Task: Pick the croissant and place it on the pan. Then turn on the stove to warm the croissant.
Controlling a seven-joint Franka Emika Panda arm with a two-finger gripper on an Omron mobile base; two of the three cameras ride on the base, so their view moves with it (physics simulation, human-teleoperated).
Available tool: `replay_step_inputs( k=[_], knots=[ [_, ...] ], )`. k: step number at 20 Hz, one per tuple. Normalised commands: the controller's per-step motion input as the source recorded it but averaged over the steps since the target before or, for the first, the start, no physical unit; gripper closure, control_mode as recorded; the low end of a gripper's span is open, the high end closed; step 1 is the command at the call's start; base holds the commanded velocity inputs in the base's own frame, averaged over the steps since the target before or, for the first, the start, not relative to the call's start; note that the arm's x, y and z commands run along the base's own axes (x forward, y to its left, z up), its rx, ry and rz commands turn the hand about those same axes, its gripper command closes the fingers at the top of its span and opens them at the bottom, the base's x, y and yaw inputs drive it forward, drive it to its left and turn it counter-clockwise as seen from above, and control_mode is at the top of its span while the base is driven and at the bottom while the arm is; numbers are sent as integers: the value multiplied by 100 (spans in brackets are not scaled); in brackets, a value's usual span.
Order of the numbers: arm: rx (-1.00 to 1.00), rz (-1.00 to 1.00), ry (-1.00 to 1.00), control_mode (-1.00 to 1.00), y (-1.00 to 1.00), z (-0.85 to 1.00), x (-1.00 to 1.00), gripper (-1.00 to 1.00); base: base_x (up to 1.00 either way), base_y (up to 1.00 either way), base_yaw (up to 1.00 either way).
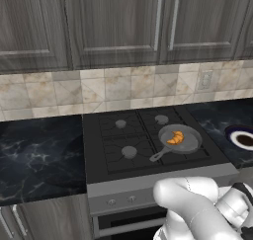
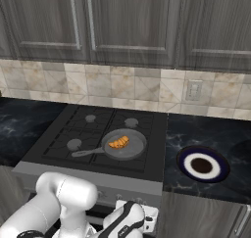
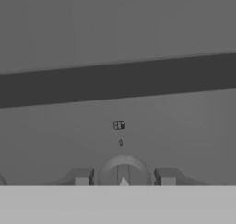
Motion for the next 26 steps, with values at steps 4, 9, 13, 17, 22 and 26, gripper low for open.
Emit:
replay_step_inputs(
  k=[4,9,13,17,22,26],
  knots=[
    [-3,0,0,-100,0,0,0,100,0,0,0],
    [-24,1,0,-100,0,0,0,100,0,0,0],
    [-29,0,0,-100,0,0,0,100,0,0,0],
    [-27,1,0,-100,0,0,1,100,0,0,0],
    [-22,3,8,-100,0,0,9,100,0,0,0],
    [-16,5,16,-100,0,0,17,100,0,0,0]
  ],
)
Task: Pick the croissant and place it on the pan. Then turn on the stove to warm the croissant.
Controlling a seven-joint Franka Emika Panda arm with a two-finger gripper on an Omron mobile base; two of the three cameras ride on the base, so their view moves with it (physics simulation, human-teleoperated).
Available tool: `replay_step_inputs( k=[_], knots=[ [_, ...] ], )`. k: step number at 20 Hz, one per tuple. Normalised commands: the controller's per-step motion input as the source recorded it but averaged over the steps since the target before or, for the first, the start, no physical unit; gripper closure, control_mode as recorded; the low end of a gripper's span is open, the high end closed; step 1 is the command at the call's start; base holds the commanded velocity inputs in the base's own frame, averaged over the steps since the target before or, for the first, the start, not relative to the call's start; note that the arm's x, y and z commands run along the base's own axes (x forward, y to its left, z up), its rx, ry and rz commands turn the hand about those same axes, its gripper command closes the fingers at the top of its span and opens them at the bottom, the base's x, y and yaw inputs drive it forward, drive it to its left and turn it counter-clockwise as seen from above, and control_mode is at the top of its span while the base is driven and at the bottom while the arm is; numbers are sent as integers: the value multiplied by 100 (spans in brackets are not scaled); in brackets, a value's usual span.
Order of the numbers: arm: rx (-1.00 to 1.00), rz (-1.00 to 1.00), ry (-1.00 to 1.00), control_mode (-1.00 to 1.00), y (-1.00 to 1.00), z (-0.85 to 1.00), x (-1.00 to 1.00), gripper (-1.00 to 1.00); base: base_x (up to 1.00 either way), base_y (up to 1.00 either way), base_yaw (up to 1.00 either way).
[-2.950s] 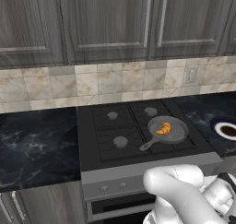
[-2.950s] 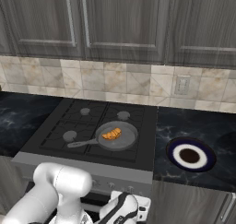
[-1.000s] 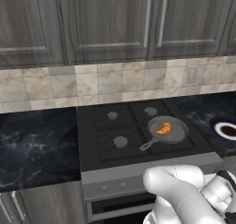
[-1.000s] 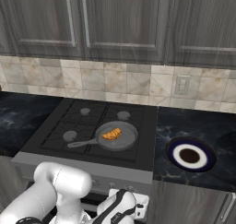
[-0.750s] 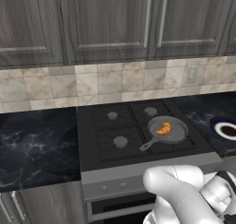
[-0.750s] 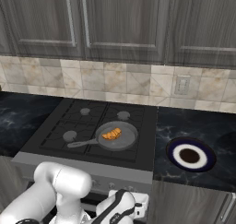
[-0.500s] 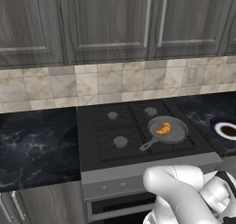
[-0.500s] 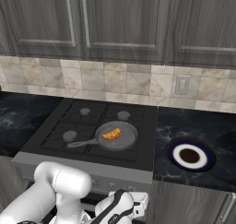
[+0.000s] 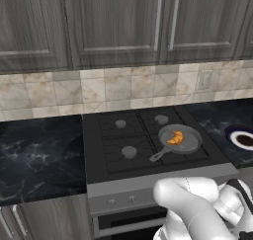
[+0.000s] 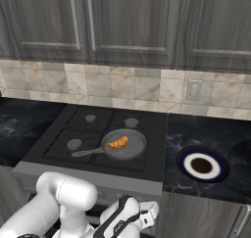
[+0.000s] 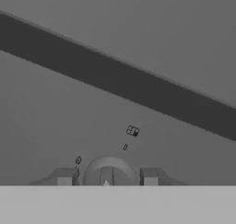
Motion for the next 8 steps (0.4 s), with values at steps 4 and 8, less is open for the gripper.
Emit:
replay_step_inputs(
  k=[4,8],
  knots=[
    [-12,6,19,-100,0,0,21,100,0,0,0],
    [-11,7,18,-100,0,0,23,100,0,0,0]
  ],
)
